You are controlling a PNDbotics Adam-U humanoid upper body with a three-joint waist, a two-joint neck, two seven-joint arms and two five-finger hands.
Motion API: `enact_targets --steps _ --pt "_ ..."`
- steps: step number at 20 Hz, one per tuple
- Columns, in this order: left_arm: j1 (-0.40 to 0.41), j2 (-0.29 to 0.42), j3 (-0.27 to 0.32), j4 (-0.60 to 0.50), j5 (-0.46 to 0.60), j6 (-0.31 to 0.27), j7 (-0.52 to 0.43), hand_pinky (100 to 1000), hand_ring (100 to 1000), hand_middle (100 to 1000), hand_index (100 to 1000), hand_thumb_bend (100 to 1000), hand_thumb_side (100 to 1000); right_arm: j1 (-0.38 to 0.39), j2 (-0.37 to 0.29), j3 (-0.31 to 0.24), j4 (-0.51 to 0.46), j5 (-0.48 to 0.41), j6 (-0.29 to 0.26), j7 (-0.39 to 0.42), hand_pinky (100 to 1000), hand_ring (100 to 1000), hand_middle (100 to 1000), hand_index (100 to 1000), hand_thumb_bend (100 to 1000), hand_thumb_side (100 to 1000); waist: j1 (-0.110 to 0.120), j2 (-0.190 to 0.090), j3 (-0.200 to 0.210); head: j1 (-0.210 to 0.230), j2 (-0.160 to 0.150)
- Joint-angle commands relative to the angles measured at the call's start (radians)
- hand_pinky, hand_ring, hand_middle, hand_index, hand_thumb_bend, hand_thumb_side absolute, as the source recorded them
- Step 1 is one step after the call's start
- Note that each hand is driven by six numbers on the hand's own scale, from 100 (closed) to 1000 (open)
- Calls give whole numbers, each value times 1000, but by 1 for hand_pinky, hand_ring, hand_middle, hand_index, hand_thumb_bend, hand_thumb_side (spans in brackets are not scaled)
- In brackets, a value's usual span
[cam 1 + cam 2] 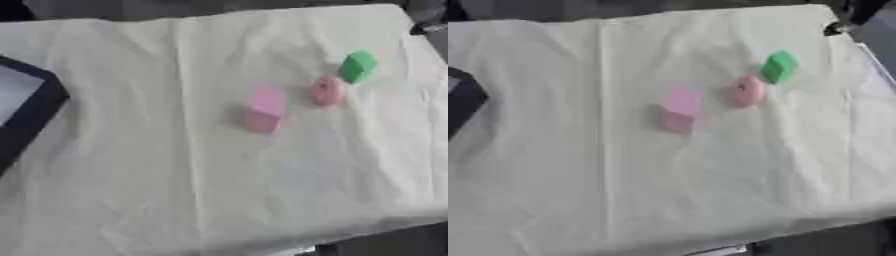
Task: Pick up the objects with one hand, pass them to the other hand, and then place them into the box on the other side of the table.
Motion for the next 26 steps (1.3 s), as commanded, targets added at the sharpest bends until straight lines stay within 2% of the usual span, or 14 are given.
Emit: enact_targets --steps 1,10,17,26 --pt "-10 52 12 -20 2 0 3 833 760 792 914 472 806 -22 -37 -14 0 23 -13 7 928 930 871 883 556 100 11 -16 0 6 -2" --pt "-9 53 12 -21 3 -1 4 832 760 792 913 473 806 -29 -35 -7 -5 57 -28 21 929 931 873 886 544 100 10 -16 2 10 -2" --pt "-9 52 12 -23 5 0 4 832 760 792 914 475 806 -40 -28 28 -22 152 -83 24 930 939 875 895 551 100 9 -12 4 4 -2" --pt "-9 51 14 -26 17 0 5 833 760 791 913 477 806 -57 -5 52 10 209 -117 29 929 932 874 898 549 116 14 0 10 -20 -2"
